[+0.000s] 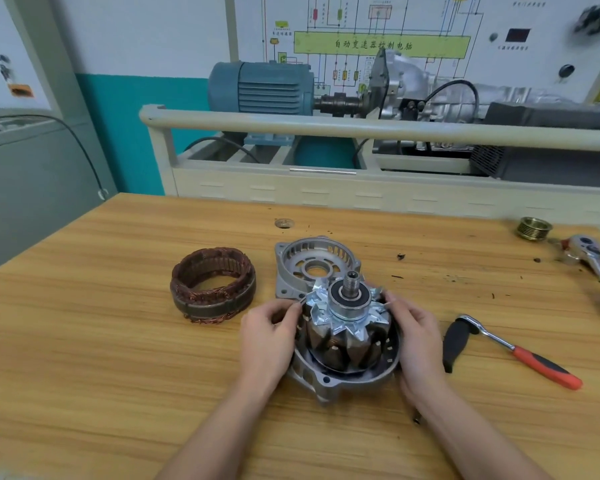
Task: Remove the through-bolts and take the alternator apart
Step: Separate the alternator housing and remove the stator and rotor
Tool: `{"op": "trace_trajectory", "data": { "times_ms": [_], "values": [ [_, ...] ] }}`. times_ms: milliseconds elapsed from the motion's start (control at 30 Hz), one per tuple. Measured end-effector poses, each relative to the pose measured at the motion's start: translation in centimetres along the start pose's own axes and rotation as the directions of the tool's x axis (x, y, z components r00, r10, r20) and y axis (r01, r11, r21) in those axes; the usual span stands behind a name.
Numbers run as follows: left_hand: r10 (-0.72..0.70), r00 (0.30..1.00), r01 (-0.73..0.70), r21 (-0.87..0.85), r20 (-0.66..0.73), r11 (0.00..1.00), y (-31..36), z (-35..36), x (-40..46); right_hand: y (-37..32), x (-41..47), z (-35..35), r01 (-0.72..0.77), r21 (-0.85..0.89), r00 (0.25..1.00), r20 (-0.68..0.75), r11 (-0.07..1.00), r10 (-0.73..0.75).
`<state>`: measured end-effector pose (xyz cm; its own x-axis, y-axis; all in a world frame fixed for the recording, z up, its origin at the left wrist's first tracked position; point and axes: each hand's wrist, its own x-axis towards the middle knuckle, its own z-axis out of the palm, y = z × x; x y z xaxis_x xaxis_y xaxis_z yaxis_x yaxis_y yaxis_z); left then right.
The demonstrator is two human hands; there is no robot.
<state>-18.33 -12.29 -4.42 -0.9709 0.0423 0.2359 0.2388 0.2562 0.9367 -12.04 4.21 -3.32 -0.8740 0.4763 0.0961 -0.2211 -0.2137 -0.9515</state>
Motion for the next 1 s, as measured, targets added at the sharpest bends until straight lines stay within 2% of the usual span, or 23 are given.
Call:
{"op": "trace_trajectory", "data": {
  "times_ms": [267,500,800,867,1000],
  "values": [
    [0.021,1.0,-0.022,0.038,0.006,0.999,-0.4,0.3,0.1,0.3,0.0,-0.1,-0.018,-0.051,1.0,-0.016,0.999,0.018],
    [-0.044,0.998,0.044,-0.008,0.036,0.999,-0.5,0.2,0.3,0.1,0.2,0.1,-0.062,-0.045,0.997,-0.041,0.997,0.06],
    [-0.019,0.997,0.017,0.024,0.073,1.0,0.0,-0.2,0.2,-0.1,0.9,-1.0,-0.286,-0.139,0.957,0.011,0.948,0.29],
    [-0.047,0.993,0.036,0.102,0.106,0.994,0.4,-0.3,0.2,-0.3,0.9,-1.0,-0.306,-0.16,0.95,0.015,0.938,0.313],
    [-0.159,0.971,0.061,0.458,0.179,0.887,1.4,0.0,0.7,-0.5,0.6,-0.6,-0.277,-0.145,0.961,-0.027,0.95,0.276]
  ]
}}
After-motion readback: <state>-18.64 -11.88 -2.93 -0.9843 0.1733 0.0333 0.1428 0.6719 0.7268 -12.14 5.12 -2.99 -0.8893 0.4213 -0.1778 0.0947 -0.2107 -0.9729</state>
